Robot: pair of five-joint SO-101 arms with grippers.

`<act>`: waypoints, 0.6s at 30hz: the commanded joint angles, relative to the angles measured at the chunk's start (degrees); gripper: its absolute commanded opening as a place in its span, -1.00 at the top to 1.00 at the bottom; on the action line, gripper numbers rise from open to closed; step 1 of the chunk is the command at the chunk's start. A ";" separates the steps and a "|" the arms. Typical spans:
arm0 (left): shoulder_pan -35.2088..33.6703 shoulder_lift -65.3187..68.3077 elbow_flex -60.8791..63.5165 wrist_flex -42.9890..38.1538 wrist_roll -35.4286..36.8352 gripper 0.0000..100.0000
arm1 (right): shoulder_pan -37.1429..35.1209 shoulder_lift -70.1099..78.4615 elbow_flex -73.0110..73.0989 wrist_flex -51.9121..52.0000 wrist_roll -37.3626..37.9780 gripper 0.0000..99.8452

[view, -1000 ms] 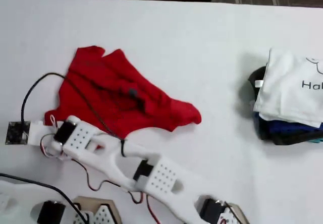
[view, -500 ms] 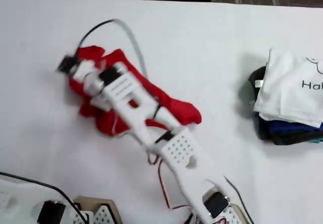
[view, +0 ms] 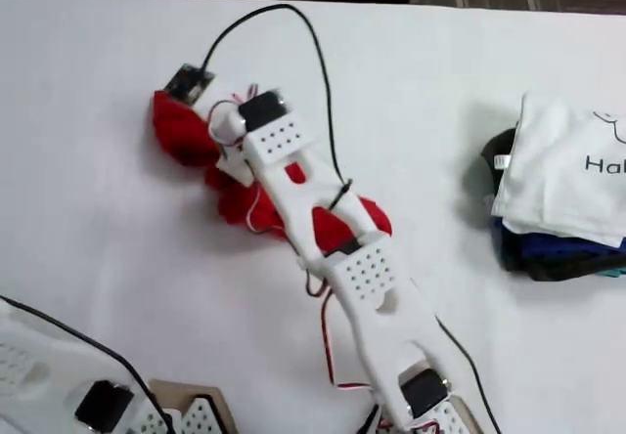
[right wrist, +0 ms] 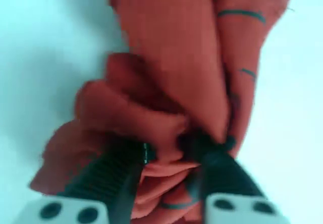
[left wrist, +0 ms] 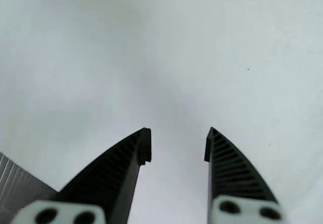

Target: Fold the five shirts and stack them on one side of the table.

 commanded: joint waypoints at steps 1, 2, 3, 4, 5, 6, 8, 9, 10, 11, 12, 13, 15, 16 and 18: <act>1.67 -0.35 -0.31 -0.70 0.18 0.61 | -0.92 -3.82 -5.36 1.01 0.62 0.51; 1.67 -0.35 -0.31 -0.88 0.18 0.61 | -0.84 -4.44 -6.42 1.01 0.62 0.51; 1.67 -0.35 -0.31 -0.97 0.18 0.61 | -0.66 -4.88 -7.56 1.01 0.62 0.51; 1.67 -0.26 -0.31 -0.97 0.18 0.61 | -0.48 -4.97 -8.53 0.84 0.62 0.51; 1.67 -0.26 -0.31 -0.97 0.18 0.61 | -0.31 -5.05 -9.05 0.66 0.62 0.51; 1.67 -0.18 -0.31 -0.97 0.18 0.61 | -0.04 -4.79 -9.49 0.66 0.62 0.51; 1.67 0.88 -0.31 -0.97 0.18 0.61 | 0.40 -4.00 -9.85 0.66 0.62 0.51; 1.58 1.58 -0.31 -0.97 0.18 0.61 | 0.48 -3.47 -9.85 0.75 0.62 0.51; 1.58 2.46 -0.31 -0.97 0.18 0.61 | 0.57 -3.12 -9.67 1.19 0.62 0.51; 1.58 3.43 -0.40 -0.97 0.18 0.61 | 0.40 -2.95 -9.49 2.51 0.35 0.51; 1.58 4.40 -0.66 -0.97 0.18 0.61 | -0.40 -2.68 -9.85 4.53 0.26 0.51; 1.49 5.36 -0.84 -0.97 0.18 0.61 | -1.71 -2.77 -9.85 6.55 0.35 0.51; 1.41 6.86 -0.84 -1.05 0.18 0.61 | -4.70 -2.95 -9.85 8.75 0.44 0.51; 1.41 7.47 -0.84 -1.05 0.18 0.61 | -5.93 -2.95 -9.93 8.75 0.53 0.51; 1.49 8.26 -0.84 -1.05 0.18 0.61 | -8.31 -2.51 -9.93 8.31 0.62 0.51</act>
